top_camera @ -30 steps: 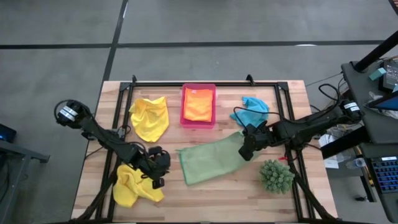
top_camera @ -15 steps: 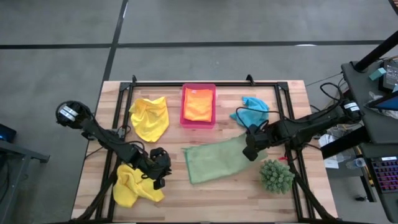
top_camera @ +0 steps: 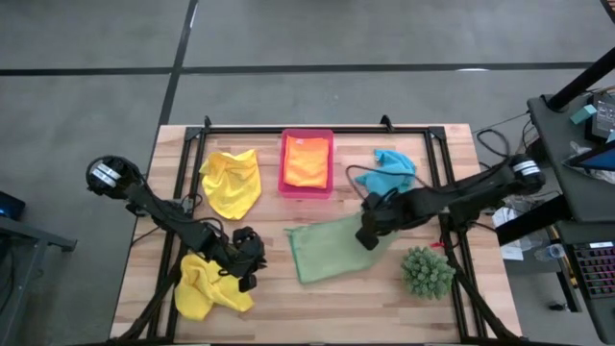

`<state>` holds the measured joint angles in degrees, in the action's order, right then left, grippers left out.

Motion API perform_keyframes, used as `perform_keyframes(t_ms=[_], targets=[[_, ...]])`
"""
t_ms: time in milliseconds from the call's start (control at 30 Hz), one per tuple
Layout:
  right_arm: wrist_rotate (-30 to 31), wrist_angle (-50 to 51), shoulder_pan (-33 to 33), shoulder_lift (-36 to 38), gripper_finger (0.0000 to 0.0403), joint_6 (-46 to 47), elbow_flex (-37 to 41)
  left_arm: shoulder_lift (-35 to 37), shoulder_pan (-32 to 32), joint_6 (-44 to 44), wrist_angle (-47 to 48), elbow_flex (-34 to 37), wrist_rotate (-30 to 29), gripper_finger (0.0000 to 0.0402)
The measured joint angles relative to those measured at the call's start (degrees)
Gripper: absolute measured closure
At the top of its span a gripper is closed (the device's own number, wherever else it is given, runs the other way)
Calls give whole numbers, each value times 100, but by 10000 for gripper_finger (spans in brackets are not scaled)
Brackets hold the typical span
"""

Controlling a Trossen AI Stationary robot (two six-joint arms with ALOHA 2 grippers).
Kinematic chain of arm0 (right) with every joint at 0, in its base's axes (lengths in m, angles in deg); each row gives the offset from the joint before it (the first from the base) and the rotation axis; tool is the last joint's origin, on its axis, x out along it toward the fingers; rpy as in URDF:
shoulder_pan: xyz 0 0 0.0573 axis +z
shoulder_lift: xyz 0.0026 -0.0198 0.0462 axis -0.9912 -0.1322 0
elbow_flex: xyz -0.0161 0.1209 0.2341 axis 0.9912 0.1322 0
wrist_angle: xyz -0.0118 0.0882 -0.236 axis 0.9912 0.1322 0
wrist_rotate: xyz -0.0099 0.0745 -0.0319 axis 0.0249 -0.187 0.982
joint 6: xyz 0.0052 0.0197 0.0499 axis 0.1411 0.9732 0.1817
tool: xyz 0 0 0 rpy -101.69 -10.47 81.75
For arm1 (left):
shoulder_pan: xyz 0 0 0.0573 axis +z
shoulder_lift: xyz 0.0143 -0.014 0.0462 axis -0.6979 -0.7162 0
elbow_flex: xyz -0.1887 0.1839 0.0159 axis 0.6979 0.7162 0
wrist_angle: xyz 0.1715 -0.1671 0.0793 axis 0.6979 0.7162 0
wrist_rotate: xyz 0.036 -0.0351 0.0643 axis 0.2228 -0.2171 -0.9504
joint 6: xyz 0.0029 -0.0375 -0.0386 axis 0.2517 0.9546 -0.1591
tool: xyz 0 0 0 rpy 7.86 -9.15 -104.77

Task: Fold microfiber towels
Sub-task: Fold the green towel

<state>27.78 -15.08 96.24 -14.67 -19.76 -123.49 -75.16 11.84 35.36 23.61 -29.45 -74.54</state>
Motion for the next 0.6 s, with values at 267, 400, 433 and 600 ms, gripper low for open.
perform_keyframes(t_ms=[267,400,433,600], targets=[[6,-771,0,-1332,390,-886,-969,0,2,-8,-252,31,-83,350],[126,-766,1,-1901,390,-1136,-1463,0,2,-8,-259,31,-157,350],[135,-765,1,-2041,390,-1178,-1579,0,2,-8,-255,31,-157,350],[172,-775,0,-2578,390,-1327,-1992,0,2,-10,-258,31,-157,350]])
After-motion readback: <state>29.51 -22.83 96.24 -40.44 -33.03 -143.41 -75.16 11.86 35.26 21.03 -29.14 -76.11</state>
